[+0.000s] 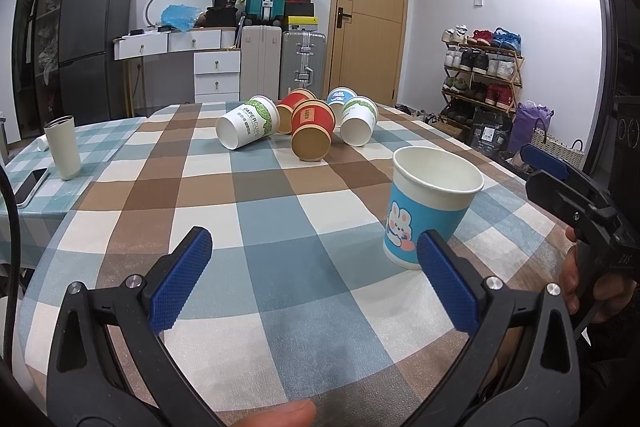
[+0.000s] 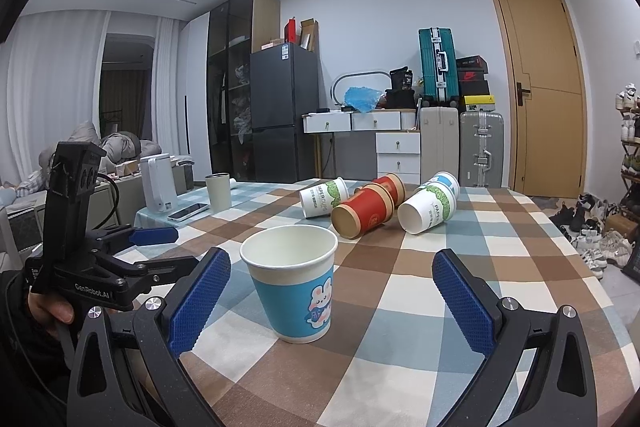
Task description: Flip cup upright
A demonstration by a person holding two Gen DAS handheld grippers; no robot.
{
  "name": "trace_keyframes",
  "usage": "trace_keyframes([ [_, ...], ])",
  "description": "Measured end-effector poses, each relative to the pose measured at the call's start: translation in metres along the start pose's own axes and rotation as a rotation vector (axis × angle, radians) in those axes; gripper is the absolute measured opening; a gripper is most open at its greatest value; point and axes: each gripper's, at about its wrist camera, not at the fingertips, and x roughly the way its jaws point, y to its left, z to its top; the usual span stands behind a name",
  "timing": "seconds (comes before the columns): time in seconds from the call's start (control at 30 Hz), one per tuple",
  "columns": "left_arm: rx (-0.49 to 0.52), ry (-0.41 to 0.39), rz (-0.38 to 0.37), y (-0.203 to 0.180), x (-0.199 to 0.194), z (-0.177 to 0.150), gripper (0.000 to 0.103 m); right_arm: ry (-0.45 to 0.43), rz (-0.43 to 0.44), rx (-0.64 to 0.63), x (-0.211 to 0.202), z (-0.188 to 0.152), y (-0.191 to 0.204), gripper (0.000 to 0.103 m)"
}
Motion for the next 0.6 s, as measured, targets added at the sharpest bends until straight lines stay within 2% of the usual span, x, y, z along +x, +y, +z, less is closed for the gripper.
trace_keyframes([
  [0.6, -0.001, -0.002, -0.001, -0.0001, -0.0004, -0.0009, 0.102, 0.001, 0.0, -0.001, 0.0005, -0.0012, 0.0012, 0.103],
])
